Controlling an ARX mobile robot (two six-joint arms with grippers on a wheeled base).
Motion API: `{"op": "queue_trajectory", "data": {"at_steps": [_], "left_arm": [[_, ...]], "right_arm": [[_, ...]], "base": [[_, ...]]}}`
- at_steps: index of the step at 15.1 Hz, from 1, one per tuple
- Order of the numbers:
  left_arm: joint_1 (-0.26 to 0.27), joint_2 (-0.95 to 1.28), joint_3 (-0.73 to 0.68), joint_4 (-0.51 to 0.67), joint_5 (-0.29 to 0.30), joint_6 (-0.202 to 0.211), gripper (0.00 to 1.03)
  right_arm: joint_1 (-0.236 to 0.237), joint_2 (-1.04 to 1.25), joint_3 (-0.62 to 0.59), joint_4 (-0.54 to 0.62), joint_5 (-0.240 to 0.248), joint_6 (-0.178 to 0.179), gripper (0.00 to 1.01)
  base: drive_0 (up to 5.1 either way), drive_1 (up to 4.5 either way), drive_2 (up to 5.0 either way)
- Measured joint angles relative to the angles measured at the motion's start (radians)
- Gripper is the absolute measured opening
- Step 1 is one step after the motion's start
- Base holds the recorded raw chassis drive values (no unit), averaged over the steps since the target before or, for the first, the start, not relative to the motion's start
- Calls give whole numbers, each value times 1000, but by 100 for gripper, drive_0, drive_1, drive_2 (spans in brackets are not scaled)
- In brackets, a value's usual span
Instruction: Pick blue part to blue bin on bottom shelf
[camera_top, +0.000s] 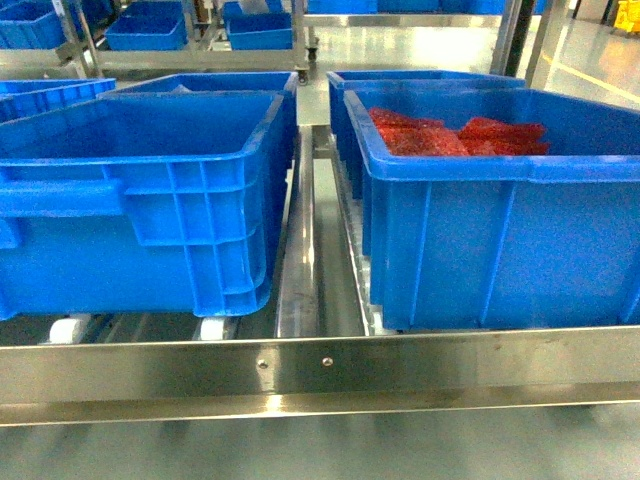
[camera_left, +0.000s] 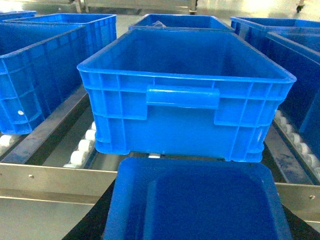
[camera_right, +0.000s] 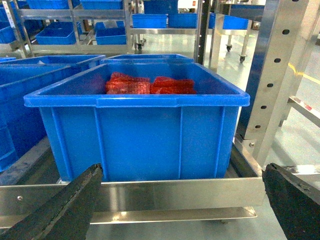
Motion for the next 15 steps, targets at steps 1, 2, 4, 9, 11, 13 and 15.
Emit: {"op": "queue_trajectory", "data": {"at_steps": [1, 2, 4, 9, 11, 13, 15], "left_arm": [[0, 0, 0, 0, 0, 0, 43], [0, 0, 0, 1, 0, 0, 43], [0, 0, 0, 2, 0, 0, 43], [0, -1, 0, 2, 0, 0, 43], [0, 0, 0, 2, 0, 0, 43], [0, 0, 0, 2, 0, 0, 43], [0, 0, 0, 1, 0, 0, 43]], "right_arm": [[0, 0, 0, 0, 0, 0, 98], [0, 0, 0, 0, 0, 0, 98], [0, 0, 0, 0, 0, 0, 98], [0, 0, 0, 1, 0, 0, 98], [0, 0, 0, 1, 0, 0, 98], [0, 0, 0, 2, 0, 0, 98], [0, 0, 0, 3, 0, 0, 98]], "base": [[0, 0, 0], [0, 0, 0], [0, 0, 0], [-3, 83, -89], [-1, 427, -430], [-1, 427, -430], [-1, 427, -430]]}}
